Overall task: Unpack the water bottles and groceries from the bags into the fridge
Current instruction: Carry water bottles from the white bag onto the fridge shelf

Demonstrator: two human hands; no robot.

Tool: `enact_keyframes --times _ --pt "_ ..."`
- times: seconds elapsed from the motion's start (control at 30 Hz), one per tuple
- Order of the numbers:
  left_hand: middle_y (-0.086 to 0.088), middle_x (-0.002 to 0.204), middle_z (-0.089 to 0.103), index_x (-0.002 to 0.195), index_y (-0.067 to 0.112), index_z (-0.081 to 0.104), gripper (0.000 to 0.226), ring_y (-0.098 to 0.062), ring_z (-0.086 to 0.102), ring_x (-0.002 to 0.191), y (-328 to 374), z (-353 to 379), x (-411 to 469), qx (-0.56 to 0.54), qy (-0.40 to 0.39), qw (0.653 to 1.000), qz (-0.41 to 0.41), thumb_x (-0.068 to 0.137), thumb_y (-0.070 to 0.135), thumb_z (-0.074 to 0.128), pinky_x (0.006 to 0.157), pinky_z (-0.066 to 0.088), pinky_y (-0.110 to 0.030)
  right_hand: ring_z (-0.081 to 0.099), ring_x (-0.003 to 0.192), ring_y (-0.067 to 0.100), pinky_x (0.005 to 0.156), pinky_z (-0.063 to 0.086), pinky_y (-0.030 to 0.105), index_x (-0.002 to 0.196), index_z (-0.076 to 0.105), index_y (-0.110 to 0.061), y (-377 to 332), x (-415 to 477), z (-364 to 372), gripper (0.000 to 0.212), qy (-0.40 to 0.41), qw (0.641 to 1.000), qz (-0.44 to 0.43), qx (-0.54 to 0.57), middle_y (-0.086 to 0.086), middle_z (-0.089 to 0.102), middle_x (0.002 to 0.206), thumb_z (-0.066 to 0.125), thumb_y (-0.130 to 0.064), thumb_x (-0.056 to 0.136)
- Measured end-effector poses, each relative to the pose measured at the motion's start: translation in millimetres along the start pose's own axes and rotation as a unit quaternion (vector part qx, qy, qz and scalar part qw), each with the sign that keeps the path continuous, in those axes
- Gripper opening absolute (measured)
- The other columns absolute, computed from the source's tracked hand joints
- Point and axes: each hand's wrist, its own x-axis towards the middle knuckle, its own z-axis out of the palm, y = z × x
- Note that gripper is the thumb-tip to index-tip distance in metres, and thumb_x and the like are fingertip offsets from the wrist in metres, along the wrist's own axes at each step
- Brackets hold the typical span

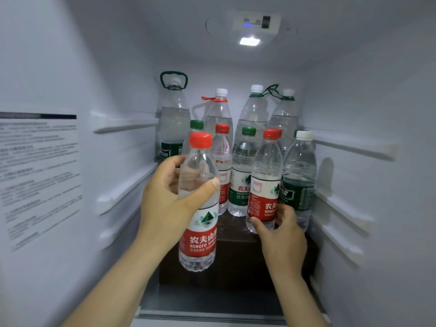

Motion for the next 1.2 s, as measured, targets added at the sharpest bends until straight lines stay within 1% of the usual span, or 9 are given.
enact_keyframes --times 0.23,0.47,0.57,0.7,0.8,0.87,1.0,1.1,1.2 --pt "0.012 0.1 0.069 0.111 0.033 0.057 0.051 -0.006 0.067 0.091 -11 30 26 -0.006 0.023 0.999 0.027 0.067 0.048 0.078 0.08 0.057 -0.043 0.064 0.102 0.014 0.084 0.049 0.029 0.122 0.06 -0.022 2 -7 4 0.057 0.03 0.999 0.006 0.024 -0.005 0.069 0.113 0.081 -0.041 0.071" --pt "0.014 0.113 0.065 0.125 0.032 0.052 0.063 -0.007 0.062 0.103 -30 53 35 0.016 0.003 0.999 0.043 0.07 0.057 0.071 0.088 0.055 -0.039 0.062 0.103 0.012 0.087 0.052 0.031 0.124 0.061 -0.022 4 -8 7 0.06 0.039 0.999 0.013 0.023 -0.004 0.068 0.115 0.08 -0.043 0.071" --pt "0.017 0.115 0.064 0.13 0.034 0.049 0.062 -0.002 0.061 0.104 -42 52 36 0.02 -0.035 0.999 0.012 0.074 0.047 0.073 0.088 0.054 -0.034 0.061 0.105 0.012 0.087 0.05 0.029 0.126 0.059 -0.022 4 -7 7 0.062 0.033 0.999 0.011 0.018 -0.003 0.066 0.117 0.079 -0.043 0.072" --pt "0.02 0.104 0.068 0.109 0.045 0.057 0.039 0.003 0.064 0.096 -65 46 20 -0.018 -0.066 0.997 -0.041 0.075 0.035 0.075 0.084 0.057 -0.031 0.058 0.105 0.009 0.086 0.056 0.032 0.127 0.056 -0.02 0 -6 1 0.062 0.046 0.998 -0.023 0.036 -0.006 0.056 0.12 0.081 -0.036 0.072" --pt "0.019 0.101 0.07 0.103 0.046 0.059 0.036 0.003 0.065 0.095 -69 43 16 -0.044 -0.059 0.996 -0.049 0.074 0.033 0.076 0.081 0.055 -0.025 0.057 0.101 0.007 0.083 0.058 0.032 0.126 0.055 -0.02 -17 7 -8 0.058 0.052 0.995 -0.074 0.041 -0.007 0.052 0.119 0.08 -0.031 0.074" --pt "0.017 0.105 0.07 0.108 0.043 0.058 0.041 0.002 0.065 0.098 -69 43 15 -0.057 -0.066 0.995 -0.05 0.074 0.031 0.076 0.081 0.054 -0.024 0.056 0.109 0.011 0.092 0.053 0.031 0.128 0.054 -0.021 -35 23 -14 0.059 0.067 0.99 -0.122 0.007 -0.006 0.053 0.122 0.078 -0.034 0.076" --pt "0.019 0.106 0.068 0.11 0.045 0.056 0.043 0.004 0.064 0.099 -69 42 13 -0.07 -0.067 0.994 -0.051 0.075 0.032 0.075 0.079 0.053 -0.02 0.042 0.124 0.011 0.1 0.024 0.009 0.137 0.047 -0.019 -71 59 -23 0.069 0.047 0.975 -0.205 -0.066 -0.002 0.048 0.132 0.078 -0.032 0.077" --pt "0.019 0.105 0.068 0.113 0.043 0.056 0.044 0.004 0.063 0.099 -69 42 14 -0.074 -0.067 0.994 -0.052 0.074 0.031 0.076 0.077 0.052 -0.018 0.034 0.136 0.018 0.113 0.026 0.027 0.143 0.041 -0.018 -90 88 -31 0.079 0.012 0.95 -0.276 -0.146 0.002 0.039 0.145 0.079 -0.034 0.075" --pt "0.018 0.107 0.067 0.118 0.036 0.057 0.048 0.004 0.063 0.1 -70 42 14 -0.077 -0.066 0.993 -0.054 0.074 0.031 0.076 0.076 0.052 -0.015 0.021 0.145 0.019 0.115 0.023 0.039 0.149 0.03 -0.021 -103 110 -40 0.095 -0.088 0.928 -0.283 -0.227 0.0 0.025 0.156 0.08 -0.041 0.071"
